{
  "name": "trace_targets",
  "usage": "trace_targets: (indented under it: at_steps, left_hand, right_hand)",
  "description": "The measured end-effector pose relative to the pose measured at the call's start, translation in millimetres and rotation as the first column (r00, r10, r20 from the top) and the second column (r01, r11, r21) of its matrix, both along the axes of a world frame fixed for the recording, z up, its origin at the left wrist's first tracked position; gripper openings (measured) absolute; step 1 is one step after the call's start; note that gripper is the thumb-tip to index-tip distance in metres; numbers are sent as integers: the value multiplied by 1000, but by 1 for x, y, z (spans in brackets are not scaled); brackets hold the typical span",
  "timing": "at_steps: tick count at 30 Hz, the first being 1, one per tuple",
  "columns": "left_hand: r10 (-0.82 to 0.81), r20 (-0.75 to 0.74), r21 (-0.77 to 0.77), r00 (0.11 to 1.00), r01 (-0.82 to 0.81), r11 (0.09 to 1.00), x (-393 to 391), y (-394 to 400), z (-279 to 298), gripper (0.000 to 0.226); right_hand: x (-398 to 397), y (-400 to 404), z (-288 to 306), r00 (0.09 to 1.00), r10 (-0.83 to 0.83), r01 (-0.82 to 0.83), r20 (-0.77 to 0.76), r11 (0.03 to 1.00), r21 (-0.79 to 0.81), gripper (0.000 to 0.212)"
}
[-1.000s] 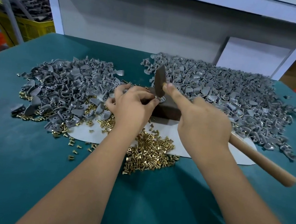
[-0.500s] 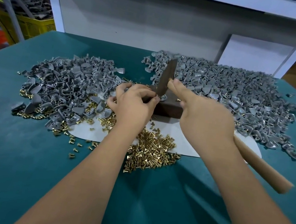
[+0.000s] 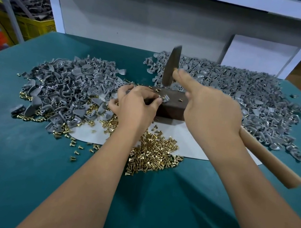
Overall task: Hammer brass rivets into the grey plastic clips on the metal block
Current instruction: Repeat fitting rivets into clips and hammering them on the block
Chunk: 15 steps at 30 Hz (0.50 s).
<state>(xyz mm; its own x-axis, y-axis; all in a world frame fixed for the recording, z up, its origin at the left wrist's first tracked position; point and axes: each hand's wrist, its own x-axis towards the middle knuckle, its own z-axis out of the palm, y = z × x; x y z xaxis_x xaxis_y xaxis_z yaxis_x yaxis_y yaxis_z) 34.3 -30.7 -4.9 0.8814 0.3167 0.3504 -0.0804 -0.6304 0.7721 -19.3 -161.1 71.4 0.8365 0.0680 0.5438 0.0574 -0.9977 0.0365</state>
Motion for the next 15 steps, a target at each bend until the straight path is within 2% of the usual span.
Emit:
trace_targets:
  at_steps: [2,6,9,13,15]
  left_hand:
    - [6,10,-8,1000,-6,1000,1,0,-1,14]
    - [2,1,15,1000,-2,1000,1,1,-1,14]
    - [5,4,-11,1000,-5,1000,1,0,-1,13]
    - [8,-1,1,1000,-8,1000,2,1,-2,13]
    - [9,2,-9,1000,-9,1000,3,1,-3,13]
  right_hand:
    - [-2,1,-1,999,4,-5,50,1000,17,70]
    - [-4,-1,-9,996,45,-47,-81,999,-18,70]
    - [-6,2,-6,1000,6,-6,8,1000,5,72]
    - [-6,0,-10,996,29,-30,-79,999,-18,73]
    - [-8,0,-10,999,3,-3,-40,1000,-1,71]
